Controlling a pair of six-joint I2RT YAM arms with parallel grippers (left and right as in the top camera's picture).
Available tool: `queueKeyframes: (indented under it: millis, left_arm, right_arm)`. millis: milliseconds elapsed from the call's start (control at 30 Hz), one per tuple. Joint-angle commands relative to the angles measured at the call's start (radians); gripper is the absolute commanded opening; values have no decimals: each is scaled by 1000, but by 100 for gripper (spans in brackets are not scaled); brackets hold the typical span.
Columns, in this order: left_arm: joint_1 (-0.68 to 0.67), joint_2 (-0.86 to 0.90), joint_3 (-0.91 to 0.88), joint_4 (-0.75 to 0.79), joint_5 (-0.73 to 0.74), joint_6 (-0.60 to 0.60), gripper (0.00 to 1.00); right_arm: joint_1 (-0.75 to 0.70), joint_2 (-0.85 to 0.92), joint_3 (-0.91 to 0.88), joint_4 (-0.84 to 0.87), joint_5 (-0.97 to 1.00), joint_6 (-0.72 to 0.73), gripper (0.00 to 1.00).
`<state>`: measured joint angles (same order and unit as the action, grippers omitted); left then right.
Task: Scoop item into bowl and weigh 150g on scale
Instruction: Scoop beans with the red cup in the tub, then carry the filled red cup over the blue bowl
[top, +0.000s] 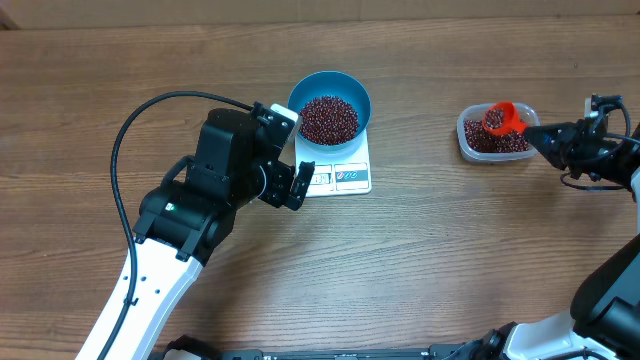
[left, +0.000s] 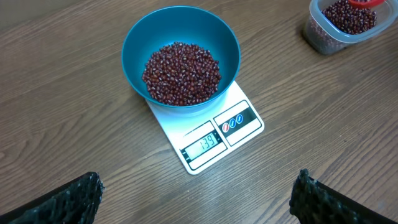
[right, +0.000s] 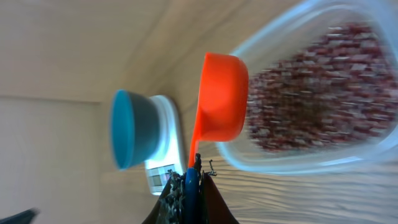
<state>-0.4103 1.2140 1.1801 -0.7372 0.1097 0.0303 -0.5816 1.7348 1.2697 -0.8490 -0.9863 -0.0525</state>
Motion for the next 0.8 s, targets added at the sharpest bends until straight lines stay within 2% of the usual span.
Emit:
queueKeyframes:
  millis: [0, 333, 667, 767]
  left_arm:
    - [4, 9, 0, 0, 14, 19, 100]
    - [4, 9, 0, 0, 14, 19, 100]
    - [4, 9, 0, 0, 14, 19, 100]
    - [4, 9, 0, 0, 14, 19, 100]
  right_arm:
    - [6, 10, 6, 7, -159, -8, 4]
    - [144, 10, 7, 39, -172, -6, 4]
    - [385, 10, 30, 194, -167, 9, 4]
    - [447, 10, 35, 276, -136, 73, 3]
